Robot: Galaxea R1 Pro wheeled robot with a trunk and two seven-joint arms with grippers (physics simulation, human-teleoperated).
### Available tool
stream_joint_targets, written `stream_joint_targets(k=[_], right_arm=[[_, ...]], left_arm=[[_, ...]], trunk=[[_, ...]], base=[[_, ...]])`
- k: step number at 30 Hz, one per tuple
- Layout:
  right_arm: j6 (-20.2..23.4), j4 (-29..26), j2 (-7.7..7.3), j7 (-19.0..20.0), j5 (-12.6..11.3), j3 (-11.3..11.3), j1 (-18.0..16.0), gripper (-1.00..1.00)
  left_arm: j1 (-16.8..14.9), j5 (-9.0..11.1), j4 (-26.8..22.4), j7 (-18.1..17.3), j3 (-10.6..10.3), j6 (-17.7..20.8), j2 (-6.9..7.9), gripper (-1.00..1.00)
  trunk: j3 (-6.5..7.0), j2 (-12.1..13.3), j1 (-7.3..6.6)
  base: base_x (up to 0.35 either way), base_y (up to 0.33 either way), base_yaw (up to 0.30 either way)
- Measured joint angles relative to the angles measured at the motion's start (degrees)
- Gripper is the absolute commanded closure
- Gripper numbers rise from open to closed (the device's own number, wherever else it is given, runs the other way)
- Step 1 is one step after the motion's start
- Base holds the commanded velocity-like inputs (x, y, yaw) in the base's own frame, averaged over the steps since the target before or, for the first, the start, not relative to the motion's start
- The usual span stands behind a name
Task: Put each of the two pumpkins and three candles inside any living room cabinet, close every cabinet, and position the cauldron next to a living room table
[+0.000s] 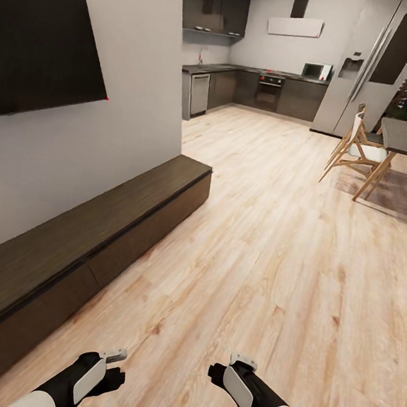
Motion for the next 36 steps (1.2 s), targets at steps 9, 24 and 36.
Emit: stream_joint_targets(k=[9,24,36], right_arm=[[0.00,0.05,-0.02,0.02,-0.37,0.00,0.00,-1.00],[0.00,0.09,-0.05,0.02,-0.38,0.00,0.02,-1.00],[-1.30,0.09,-0.07,0.02,-0.49,0.00,0.01,-1.00]], left_arm=[[0.00,-0.01,0.03,0.00,0.00,-0.05,0.01,-1.00],[0.00,-0.01,0.01,-0.02,0.00,-0.06,0.02,-1.00],[0.00,-0.01,0.04,-0.02,-0.01,-0.06,0.01,-1.00]], trunk=[[-0.31,0.00,0.00],[-0.73,0.00,0.00],[-0.78,0.00,0.00]], base=[[0.000,0.000,-0.257],[0.000,0.000,-0.263],[0.000,0.000,-0.276]])
